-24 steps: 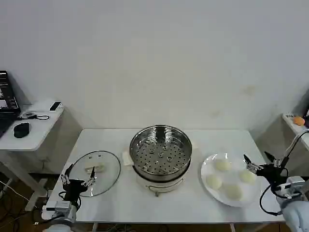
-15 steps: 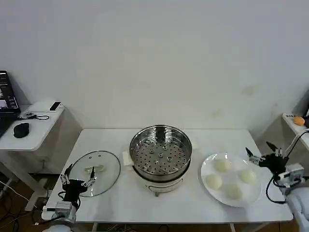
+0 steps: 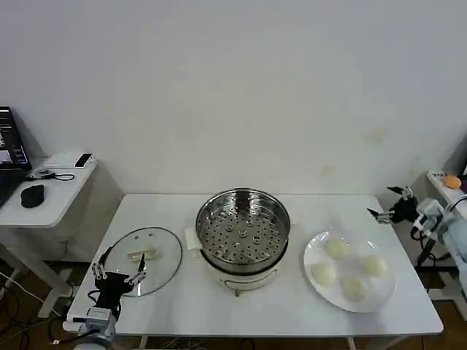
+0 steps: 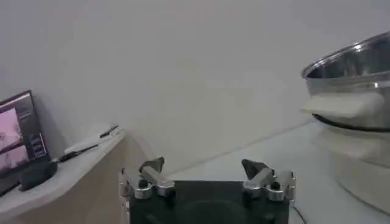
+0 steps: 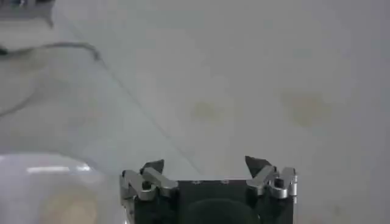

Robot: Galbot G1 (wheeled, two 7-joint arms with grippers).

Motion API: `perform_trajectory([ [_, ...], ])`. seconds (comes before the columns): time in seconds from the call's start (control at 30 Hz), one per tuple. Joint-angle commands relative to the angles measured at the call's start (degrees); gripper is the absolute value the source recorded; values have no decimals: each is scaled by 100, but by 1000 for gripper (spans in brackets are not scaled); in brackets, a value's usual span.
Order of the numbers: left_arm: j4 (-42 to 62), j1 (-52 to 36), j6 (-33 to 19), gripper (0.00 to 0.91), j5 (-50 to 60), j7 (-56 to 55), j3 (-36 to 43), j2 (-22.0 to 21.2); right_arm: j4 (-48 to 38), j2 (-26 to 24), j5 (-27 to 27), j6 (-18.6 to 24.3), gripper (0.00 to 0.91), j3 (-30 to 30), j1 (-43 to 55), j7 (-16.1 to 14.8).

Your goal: Take steamed baozi put them in steamer then cover it.

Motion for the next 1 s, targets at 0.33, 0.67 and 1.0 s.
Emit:
perform_trajectory([
  [0.33,-267,127,96,907,-41,52,-130,-133,-1494,270,-2658,338,907,-3430,3440,-2939],
  [0.67,-393,170,236,907,-58,66,-255,-203,-1685,483,-2751,572,907,-4413,3524,-3173],
  [1.0,-350,194,272,907,-54,75,-324,-203,-1698,505,-2546,504,907,-4411,3184,-3271],
])
